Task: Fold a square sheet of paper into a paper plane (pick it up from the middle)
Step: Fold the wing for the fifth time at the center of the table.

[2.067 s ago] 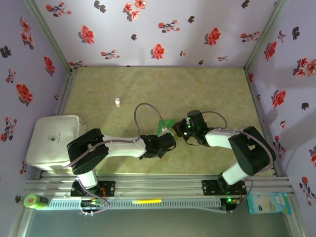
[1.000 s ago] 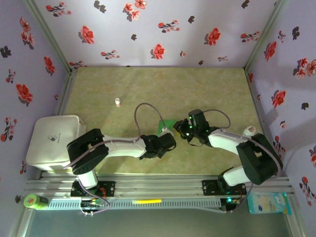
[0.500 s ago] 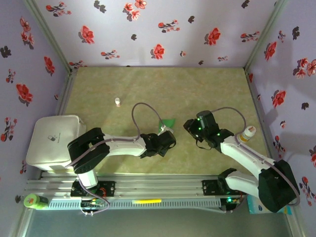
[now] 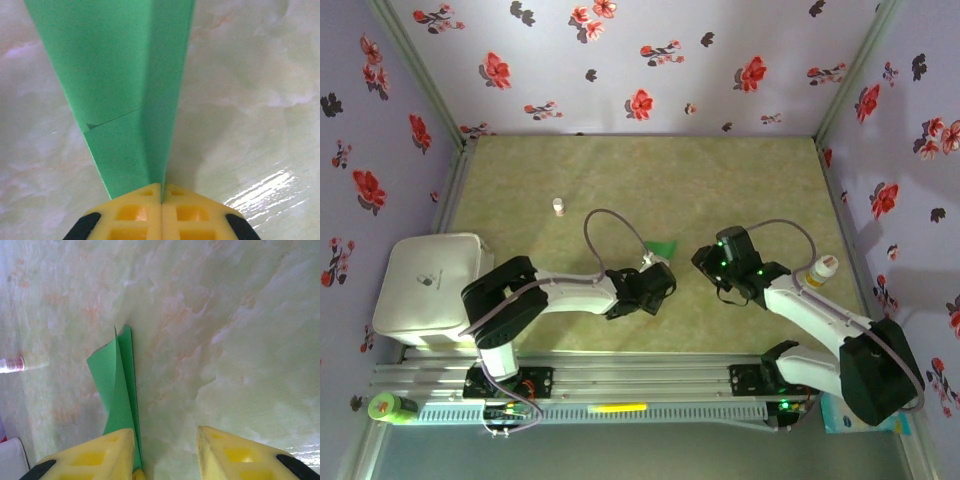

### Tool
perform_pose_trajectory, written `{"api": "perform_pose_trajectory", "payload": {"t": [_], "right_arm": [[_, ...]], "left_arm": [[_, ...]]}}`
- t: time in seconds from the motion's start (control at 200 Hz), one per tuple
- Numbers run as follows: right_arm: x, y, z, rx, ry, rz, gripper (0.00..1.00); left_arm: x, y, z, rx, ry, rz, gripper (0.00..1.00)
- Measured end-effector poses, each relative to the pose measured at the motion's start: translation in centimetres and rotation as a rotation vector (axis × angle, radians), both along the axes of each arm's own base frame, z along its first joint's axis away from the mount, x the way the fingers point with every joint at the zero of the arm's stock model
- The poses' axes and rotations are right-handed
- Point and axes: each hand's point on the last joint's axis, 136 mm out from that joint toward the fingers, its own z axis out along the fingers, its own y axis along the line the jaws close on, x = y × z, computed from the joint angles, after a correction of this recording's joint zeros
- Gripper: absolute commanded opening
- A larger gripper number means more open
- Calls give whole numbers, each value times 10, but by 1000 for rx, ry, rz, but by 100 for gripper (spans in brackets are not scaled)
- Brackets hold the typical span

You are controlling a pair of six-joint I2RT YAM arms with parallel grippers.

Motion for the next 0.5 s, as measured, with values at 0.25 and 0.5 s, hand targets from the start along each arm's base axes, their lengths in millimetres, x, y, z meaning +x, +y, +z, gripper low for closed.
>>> {"api": "perform_pose_trajectory", "payload": {"t": [0.25,0.5], "right_arm": [[2,10,0,33,-49,61,36],[8,27,1,88,-67,121,33]], "left_arm": [[0,3,0,-238,148,-10,3],[0,-1,3,-435,257,-32,3]]}}
